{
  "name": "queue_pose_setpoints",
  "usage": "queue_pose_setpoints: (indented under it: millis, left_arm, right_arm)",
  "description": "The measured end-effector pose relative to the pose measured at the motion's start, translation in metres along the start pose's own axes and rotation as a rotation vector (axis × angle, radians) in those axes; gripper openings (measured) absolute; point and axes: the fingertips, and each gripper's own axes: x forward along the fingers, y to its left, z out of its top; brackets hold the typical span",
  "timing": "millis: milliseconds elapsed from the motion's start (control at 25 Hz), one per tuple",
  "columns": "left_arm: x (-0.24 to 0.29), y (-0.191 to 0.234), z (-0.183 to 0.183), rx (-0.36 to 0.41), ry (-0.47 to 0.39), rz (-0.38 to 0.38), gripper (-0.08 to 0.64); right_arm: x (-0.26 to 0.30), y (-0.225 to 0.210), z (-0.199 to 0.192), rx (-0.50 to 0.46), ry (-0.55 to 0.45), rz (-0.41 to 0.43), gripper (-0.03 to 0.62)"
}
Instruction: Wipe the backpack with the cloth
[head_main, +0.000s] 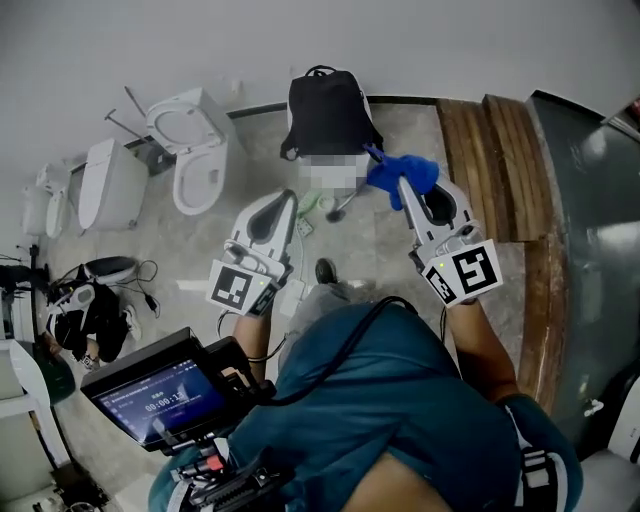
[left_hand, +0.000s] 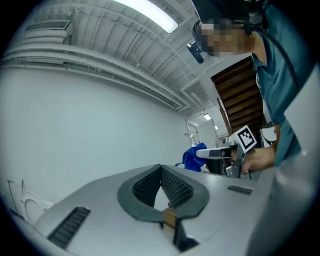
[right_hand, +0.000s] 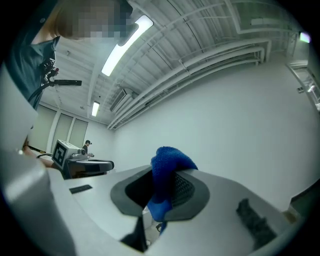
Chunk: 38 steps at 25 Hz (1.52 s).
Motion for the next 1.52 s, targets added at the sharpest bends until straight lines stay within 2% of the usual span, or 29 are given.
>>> queue_pose_setpoints:
  millis: [160,360,560,680,880,1080,1520]
  left_arm:
    - [-0.027,-0.014,0.033,0.008,-0.005,0.02,0.005]
    - [-0.042,-0.017,0.041,0.008,-0.024,0.011,0.005]
    - [-0.099,-0.031,0.049,-0.008,-0.047,-0.008,0.005]
    - [-0.129,-0.026,0.052,-0.029,-0.065,-0.024,0.005]
    - [-0.168,-0.028,0.044,-0.052,-0.079,-0.058,0.005]
    - [-0.226,-0.03,0.062,-0.05,-0.117,-0.09,0.005]
    - [-0.228,-0.033,0.07,-0.062,-0.146,-0.079,0.005]
  right_arm:
    - [-0.026,0.02,0.021,0.002,0.008,0.009,0.051]
    - [-0.034,0.044,0.016,0.011,0.009,0.014,0.051]
    - [-0.064,0.103,0.024,-0.017,0.02,0.0,0.051]
    - [-0.065,0.136,0.027,-0.029,0.028,-0.018,0.051]
    - [-0.072,0.17,0.023,-0.046,0.045,-0.062,0.051]
    - [-0.092,0.226,0.045,-0.078,0.034,-0.106,0.051]
    - [-0.095,0.223,0.046,-0.082,0.057,-0.108,0.051]
